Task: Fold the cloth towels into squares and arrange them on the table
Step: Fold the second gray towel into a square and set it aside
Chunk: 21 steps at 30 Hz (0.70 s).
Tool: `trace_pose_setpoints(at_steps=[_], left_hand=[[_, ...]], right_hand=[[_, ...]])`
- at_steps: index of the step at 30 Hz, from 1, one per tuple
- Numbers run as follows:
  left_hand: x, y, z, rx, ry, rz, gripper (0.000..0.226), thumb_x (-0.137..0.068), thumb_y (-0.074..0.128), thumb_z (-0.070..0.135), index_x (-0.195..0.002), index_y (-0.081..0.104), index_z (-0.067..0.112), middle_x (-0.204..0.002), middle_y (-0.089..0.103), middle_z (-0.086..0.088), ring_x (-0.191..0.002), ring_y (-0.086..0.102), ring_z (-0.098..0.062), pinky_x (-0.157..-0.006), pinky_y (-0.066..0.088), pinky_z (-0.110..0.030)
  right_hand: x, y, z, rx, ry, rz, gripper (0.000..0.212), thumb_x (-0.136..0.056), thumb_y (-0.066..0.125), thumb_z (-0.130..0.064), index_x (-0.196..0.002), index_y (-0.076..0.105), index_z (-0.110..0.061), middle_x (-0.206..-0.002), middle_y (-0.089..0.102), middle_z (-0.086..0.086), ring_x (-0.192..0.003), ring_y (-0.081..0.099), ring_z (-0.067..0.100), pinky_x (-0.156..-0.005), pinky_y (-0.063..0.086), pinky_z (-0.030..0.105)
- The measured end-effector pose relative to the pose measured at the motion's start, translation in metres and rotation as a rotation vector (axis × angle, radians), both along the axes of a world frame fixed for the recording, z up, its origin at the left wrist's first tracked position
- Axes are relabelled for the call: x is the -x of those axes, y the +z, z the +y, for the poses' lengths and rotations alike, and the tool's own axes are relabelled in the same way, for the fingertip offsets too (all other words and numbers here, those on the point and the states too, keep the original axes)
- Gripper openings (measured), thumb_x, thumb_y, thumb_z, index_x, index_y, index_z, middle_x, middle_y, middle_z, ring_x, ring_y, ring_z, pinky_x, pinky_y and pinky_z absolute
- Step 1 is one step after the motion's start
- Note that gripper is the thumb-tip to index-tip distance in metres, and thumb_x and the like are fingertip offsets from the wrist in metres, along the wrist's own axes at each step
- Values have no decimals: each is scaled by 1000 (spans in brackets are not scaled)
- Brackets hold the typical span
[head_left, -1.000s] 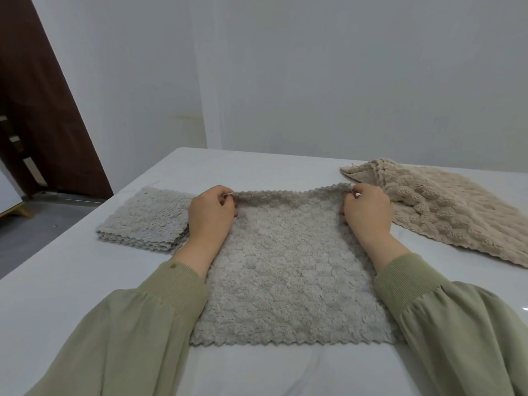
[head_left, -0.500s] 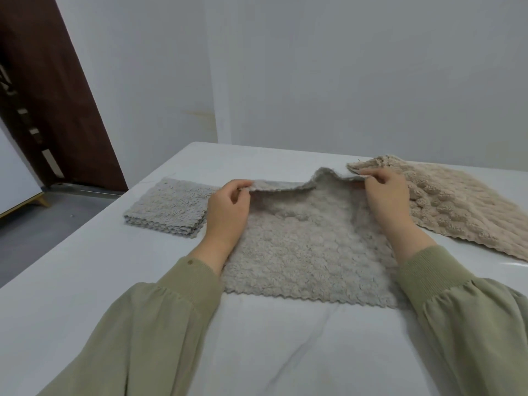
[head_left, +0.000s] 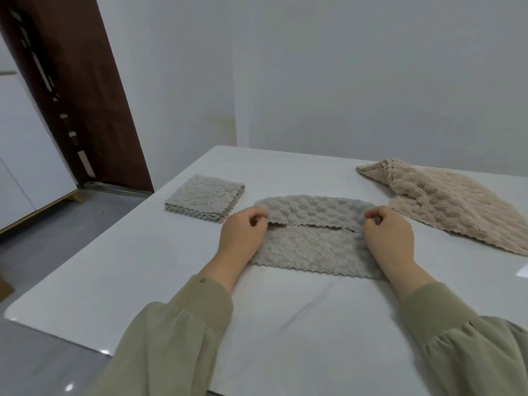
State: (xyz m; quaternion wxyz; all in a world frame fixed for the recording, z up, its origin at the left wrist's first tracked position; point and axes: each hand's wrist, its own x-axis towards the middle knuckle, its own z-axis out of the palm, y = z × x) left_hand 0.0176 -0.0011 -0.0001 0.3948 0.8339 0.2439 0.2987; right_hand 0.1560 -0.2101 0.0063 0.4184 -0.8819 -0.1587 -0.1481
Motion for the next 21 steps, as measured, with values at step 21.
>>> trace_pose_setpoints(at_steps=[21], left_hand=[[-10, 5, 1, -55, 63, 11, 30, -91, 49, 16, -115, 67, 18, -113, 67, 3, -98, 61, -15, -87, 46, -24]], right_hand=[[-32, -13, 31, 320, 43, -278, 20, -80, 54, -4, -94, 67, -1, -78, 64, 21, -90, 50, 39, -72, 43, 41]])
